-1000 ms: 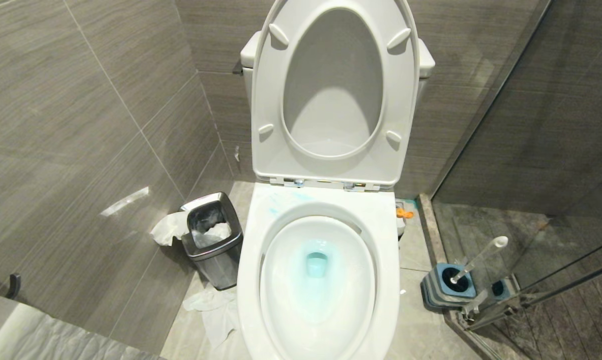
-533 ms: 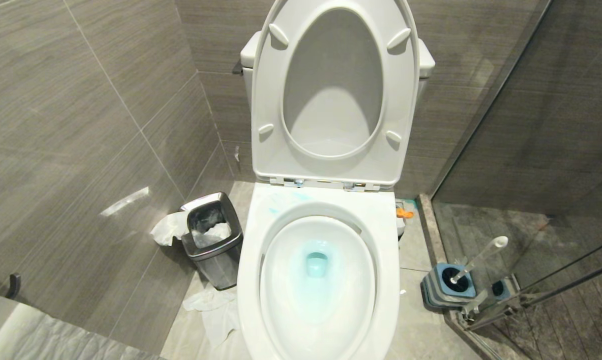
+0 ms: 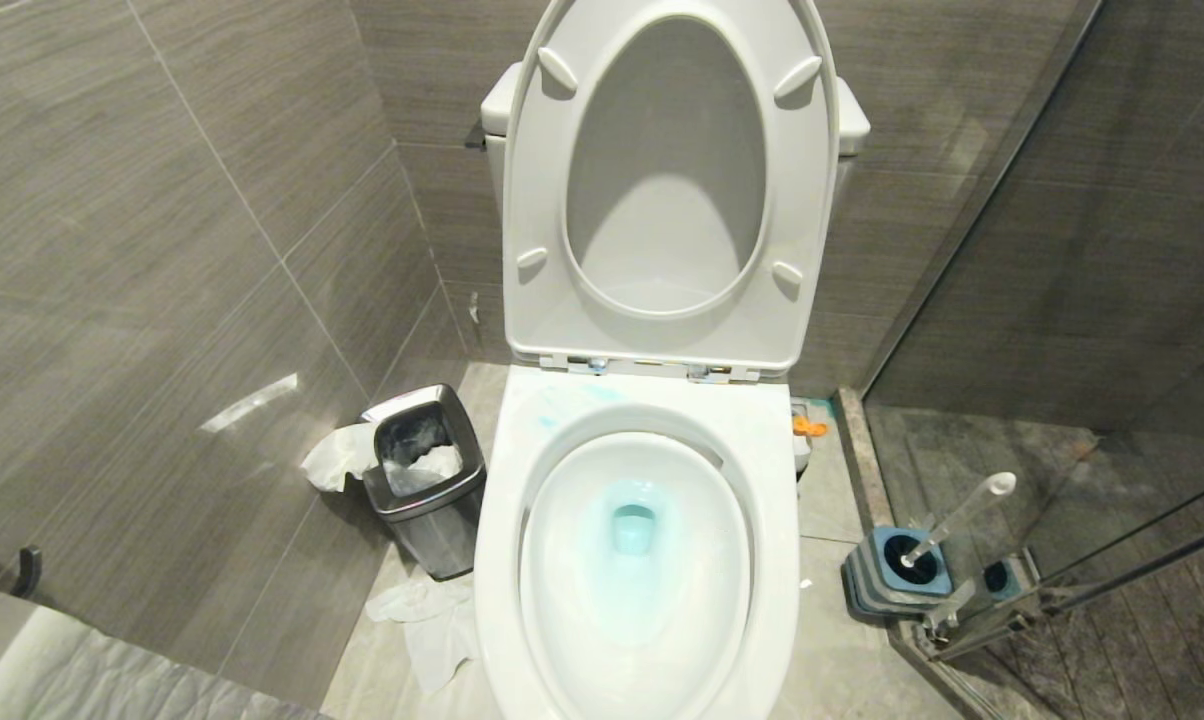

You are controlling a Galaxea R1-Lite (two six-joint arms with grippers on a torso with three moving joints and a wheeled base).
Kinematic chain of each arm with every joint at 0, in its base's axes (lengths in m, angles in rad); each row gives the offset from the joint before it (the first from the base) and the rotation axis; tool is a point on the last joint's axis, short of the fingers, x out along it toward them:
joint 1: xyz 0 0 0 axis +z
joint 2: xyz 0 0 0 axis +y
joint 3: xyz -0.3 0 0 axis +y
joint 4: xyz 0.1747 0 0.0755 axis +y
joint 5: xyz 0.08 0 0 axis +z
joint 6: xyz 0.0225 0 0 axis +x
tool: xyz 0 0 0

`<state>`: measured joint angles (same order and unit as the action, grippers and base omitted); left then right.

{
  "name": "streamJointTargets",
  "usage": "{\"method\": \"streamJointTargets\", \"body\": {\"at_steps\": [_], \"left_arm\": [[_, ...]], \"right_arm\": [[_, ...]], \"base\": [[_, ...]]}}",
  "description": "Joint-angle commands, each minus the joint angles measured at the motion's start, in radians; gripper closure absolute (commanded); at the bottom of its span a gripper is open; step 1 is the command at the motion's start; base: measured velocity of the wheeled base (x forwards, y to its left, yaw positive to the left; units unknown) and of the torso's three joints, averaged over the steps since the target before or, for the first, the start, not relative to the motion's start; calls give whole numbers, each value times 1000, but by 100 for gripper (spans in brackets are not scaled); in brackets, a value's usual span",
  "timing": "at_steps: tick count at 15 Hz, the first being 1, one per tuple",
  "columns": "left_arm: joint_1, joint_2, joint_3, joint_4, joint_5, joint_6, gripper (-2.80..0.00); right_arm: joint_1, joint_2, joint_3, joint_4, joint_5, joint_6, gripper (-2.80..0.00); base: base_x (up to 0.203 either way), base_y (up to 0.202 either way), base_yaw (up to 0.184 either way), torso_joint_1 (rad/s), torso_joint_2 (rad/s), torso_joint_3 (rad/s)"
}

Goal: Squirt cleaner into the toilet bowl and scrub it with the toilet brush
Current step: Flush the toilet

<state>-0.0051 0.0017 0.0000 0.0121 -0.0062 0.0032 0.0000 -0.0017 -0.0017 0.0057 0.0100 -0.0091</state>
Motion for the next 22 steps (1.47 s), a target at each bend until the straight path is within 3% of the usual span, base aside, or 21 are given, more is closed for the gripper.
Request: {"method": "streamJointTargets", "body": {"at_steps": [1, 13, 17, 22], "left_arm": [[1, 0, 2, 0, 0, 0, 0], [1, 0, -14, 1, -5, 26, 0], [1, 51, -209, 89, -21, 54, 0], [1, 491, -532, 79, -45, 64, 0]], "right_arm": [[0, 2, 0, 0, 1, 0, 0], [0, 2, 0, 0, -1, 0, 0], [0, 2, 0, 0, 1, 0, 0], [0, 2, 0, 0, 0, 0, 0]], "base": [[0, 0, 0, 0, 0, 0], [0, 0, 0, 0, 0, 0], [0, 0, 0, 0, 0, 0], [0, 0, 0, 0, 0, 0]]}}
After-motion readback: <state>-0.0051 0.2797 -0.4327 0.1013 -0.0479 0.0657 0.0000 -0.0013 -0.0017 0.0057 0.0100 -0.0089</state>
